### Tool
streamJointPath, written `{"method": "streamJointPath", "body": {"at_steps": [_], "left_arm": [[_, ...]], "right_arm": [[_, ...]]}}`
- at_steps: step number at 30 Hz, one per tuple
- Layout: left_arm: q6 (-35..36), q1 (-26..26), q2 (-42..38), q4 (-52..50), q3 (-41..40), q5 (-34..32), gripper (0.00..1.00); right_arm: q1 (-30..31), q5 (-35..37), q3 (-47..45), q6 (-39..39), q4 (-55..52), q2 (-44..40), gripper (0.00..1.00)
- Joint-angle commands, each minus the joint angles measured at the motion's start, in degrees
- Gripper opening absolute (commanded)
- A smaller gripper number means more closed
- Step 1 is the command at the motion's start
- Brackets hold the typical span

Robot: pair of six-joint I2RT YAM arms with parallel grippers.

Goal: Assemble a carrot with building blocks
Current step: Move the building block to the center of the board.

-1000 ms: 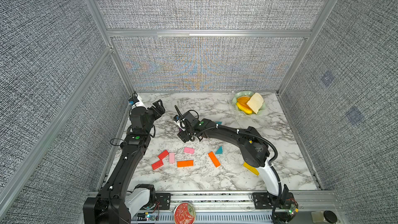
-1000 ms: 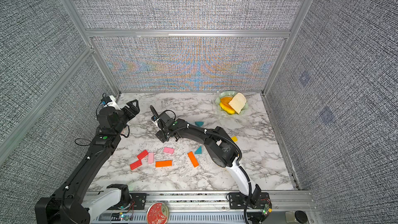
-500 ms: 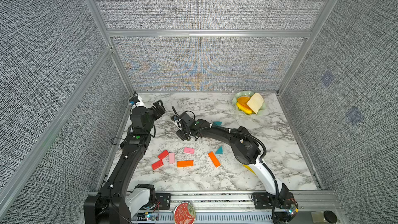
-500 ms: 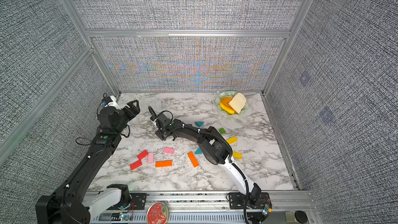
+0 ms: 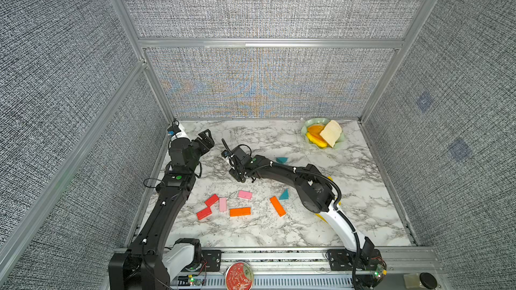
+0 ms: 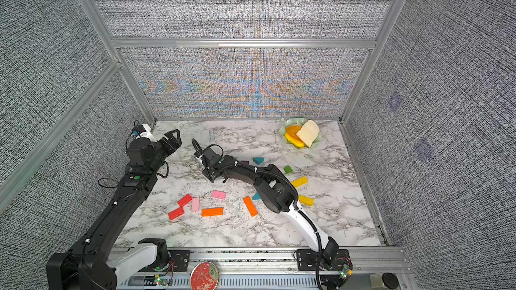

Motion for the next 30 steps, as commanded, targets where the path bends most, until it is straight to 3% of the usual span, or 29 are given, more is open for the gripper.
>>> {"method": "streamJointPath", "body": {"at_steps": [1, 7, 14, 30], "left_arm": [[0.2, 0.1, -0.5, 1.0, 0.1, 0.2, 0.88], [0.1, 0.1, -0.6, 1.2, -0.1, 0.3, 0.88], [0.1, 0.1, -0.7, 1.3, 0.0, 0.3, 0.88], [-0.2, 0.1, -0.3, 1.5, -0.2, 0.7, 0.88]], "right_arm": [[-0.1, 0.5, 0.0, 0.1, 0.0, 0.2, 0.42], [0.0, 0.5, -0.2, 0.8, 0.3, -0.1, 0.29], [-0.3, 1.8, -1.6, 1.5, 1.9, -2.4, 0.22], [-4.5, 2.6, -1.7, 3.6, 3.1, -4.2, 0.15]]}}
